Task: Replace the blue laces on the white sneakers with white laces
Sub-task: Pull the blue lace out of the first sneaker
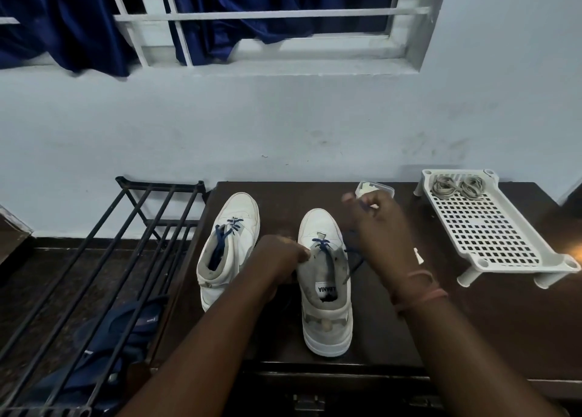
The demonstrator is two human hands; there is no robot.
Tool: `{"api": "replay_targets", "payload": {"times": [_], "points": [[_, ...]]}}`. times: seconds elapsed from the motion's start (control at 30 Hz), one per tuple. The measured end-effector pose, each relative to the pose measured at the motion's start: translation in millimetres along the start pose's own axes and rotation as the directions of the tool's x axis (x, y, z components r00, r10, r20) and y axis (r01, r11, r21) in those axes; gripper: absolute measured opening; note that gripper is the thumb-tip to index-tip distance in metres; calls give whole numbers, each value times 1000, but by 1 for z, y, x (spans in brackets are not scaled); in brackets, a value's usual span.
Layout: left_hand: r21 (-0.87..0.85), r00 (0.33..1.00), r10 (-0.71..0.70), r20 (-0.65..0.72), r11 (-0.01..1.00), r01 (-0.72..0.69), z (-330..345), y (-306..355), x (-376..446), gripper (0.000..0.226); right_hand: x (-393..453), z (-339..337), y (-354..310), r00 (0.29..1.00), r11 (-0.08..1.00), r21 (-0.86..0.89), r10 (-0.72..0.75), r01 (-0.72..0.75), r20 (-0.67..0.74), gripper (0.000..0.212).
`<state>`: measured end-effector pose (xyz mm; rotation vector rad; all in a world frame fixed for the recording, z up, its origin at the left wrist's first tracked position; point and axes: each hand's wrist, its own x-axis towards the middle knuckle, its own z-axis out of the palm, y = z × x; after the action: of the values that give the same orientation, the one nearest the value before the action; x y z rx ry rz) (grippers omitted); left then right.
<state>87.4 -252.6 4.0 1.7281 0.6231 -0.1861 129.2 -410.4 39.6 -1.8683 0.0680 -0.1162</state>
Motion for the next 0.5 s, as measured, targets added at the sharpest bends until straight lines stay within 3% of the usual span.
{"api": "replay_targets", "payload": {"times": [0.1,0.17,0.27,0.37,0.43,0.5], "points": [[27,999,43,10,999,-44,2,0,-2,33,-11,9,9,968,901,-357,-242,247,58,23],[72,992,126,-30,990,-124,6,-3,-1,23,-10,10,17,948,775,-564,-316,285,44,27],[180,958,252,-135,957,-226,18,-5,1,12,-6,3,21,992,594,-794,-88,128,94,58],[150,952,258,-167,961,-234,29,-5,3,20,-12,4,24,981,571,-799,-78,190,177,57],[147,949,272,-160,957,-250,31,-8,4,16,-14,11,27,968,658,-712,-132,245,212,41],[218,934,322,-157,933,-285,31,-12,5,12,-15,18,33,972,730,-651,-80,208,221,28]]}}
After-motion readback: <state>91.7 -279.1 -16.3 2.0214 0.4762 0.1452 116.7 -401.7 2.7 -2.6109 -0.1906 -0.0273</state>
